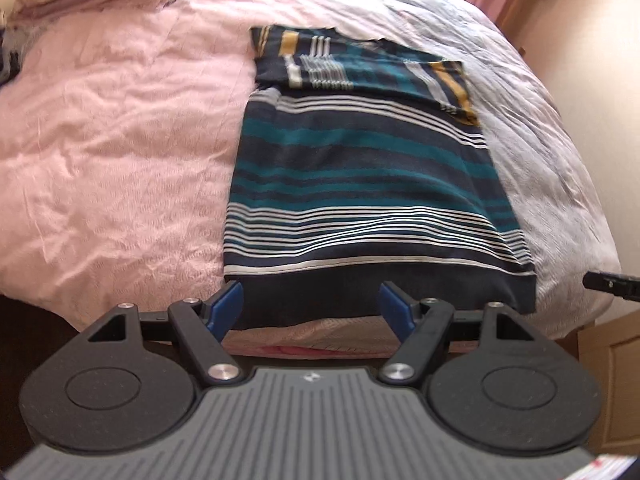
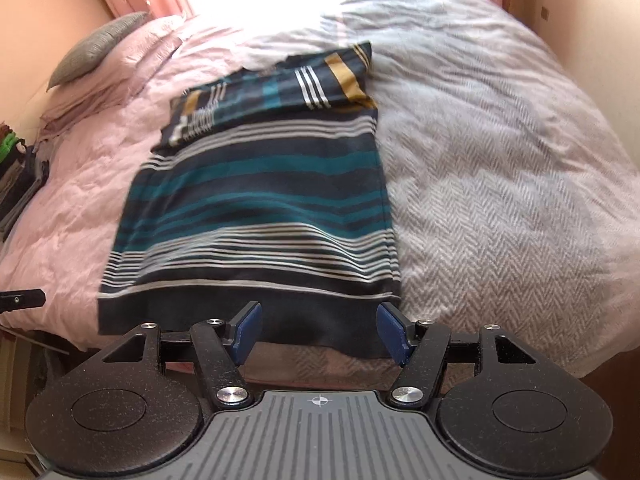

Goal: Fold large clothes
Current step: 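Move both grippers to the sweater hem and grasp it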

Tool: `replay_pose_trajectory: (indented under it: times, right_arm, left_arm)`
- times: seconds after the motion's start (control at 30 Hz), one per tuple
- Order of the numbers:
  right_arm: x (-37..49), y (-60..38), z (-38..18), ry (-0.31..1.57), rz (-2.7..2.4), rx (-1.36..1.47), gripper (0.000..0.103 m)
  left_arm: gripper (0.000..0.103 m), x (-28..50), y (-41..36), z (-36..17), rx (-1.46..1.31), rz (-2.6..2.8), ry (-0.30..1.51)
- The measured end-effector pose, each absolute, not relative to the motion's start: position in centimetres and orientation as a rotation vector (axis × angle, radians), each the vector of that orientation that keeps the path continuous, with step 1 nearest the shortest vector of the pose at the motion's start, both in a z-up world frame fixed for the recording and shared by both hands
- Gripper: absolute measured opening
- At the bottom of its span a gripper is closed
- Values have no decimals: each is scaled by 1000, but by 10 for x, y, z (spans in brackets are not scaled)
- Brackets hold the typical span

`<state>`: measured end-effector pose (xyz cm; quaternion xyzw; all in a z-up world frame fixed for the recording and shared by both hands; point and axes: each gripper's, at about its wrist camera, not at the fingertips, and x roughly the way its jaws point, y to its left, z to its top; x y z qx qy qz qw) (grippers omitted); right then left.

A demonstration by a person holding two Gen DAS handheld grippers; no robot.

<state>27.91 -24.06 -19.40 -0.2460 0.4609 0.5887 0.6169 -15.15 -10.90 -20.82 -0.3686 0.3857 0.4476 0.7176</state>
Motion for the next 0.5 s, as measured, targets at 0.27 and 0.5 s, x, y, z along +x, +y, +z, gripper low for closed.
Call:
replay_pose_trajectory:
  times: [0.27,0.5]
  right_arm:
    - [323,-221,-271,1160,1361,-540,61]
    - [363,-205,-320,1323,1365,-349,60]
  left_arm:
    - [66,-182,-60,-296,-993,1013,804]
    - [66,-211,-30,-345,-1175,953,662]
